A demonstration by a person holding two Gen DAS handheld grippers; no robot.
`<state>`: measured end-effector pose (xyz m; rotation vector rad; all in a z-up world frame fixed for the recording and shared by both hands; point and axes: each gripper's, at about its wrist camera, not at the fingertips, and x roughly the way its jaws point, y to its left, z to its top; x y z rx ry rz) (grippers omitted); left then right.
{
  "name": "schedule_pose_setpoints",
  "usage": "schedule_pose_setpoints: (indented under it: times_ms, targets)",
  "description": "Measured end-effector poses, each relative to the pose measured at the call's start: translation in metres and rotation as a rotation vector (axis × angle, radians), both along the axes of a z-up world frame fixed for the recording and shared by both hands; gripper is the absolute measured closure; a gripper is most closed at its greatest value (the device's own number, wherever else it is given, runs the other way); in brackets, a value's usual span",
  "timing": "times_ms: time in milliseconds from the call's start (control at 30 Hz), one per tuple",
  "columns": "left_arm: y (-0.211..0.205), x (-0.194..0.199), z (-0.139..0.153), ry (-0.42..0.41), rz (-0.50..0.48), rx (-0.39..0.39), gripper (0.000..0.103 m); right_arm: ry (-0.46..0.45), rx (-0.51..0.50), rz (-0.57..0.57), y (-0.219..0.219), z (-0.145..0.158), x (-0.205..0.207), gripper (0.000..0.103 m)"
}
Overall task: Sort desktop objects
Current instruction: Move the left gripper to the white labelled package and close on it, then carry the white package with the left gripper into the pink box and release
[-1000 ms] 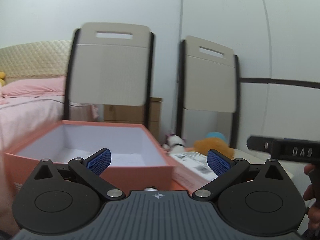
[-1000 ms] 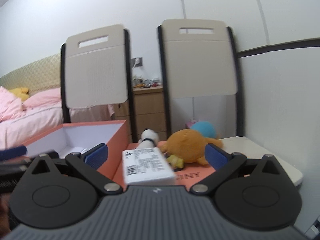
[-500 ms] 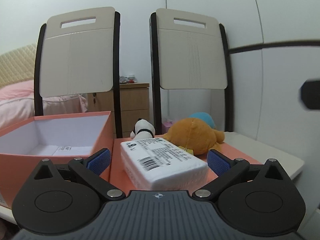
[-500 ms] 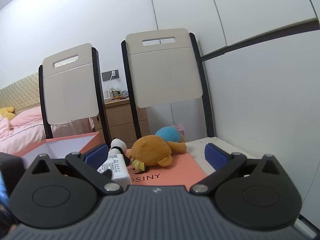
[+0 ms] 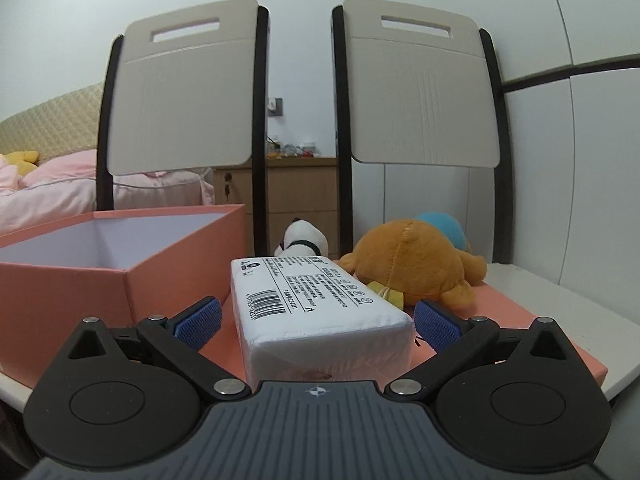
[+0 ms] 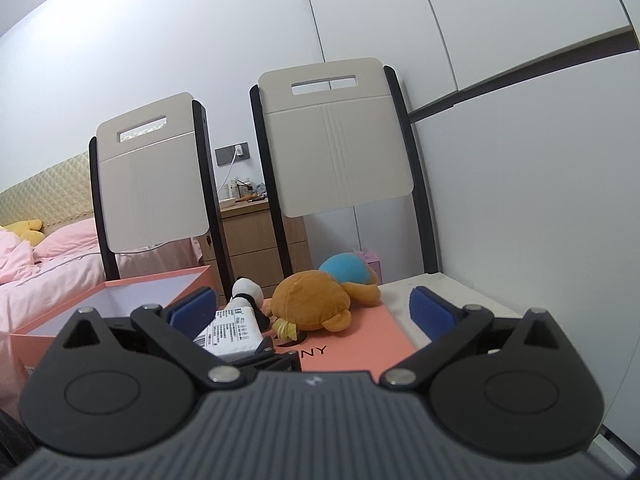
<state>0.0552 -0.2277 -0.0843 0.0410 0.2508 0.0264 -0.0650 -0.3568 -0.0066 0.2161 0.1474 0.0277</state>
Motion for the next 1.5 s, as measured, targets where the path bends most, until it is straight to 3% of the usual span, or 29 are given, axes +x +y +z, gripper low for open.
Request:
schedule_pose_setpoints:
  times_ms: [200, 367, 533, 667, 867, 1167, 1333, 1500]
  targets:
    - [-0.010, -0.003, -0.002, -0.015, 0.039, 0.013, 0.000, 0.005, -0.012, -0.002, 0.003, 0.001, 0.001, 0.000]
    - [-0.012, 0.013, -0.007, 0.059, 0.057, -0.008, 0.000, 0.012, -0.020, -0.004, 0.003, 0.000, 0.000, 0.000]
    - [-0.008, 0.025, -0.007, 0.082, 0.043, -0.015, 0.000, 0.016, -0.021, -0.005, 0.000, -0.001, 0.000, 0.000]
    - [0.004, 0.019, 0.003, 0.057, 0.014, -0.026, 0.008, 0.019, -0.011, -0.010, -0.002, -0.002, 0.001, 0.000]
    - [0.026, 0.002, 0.035, 0.035, -0.058, -0.063, 0.012, 0.025, -0.004, 0.001, 0.003, -0.003, 0.003, 0.000]
    - [0.072, -0.023, 0.108, -0.034, -0.189, -0.136, 0.013, 0.006, 0.033, 0.012, 0.014, 0.000, 0.005, 0.000]
    - [0.099, -0.024, 0.135, -0.080, -0.174, -0.132, 0.013, 0.010, 0.019, 0.047, 0.030, 0.000, 0.011, 0.000]
    - [0.138, 0.012, 0.146, -0.070, -0.076, -0.104, 0.013, 0.025, 0.019, 0.085, 0.043, 0.000, 0.023, 0.000]
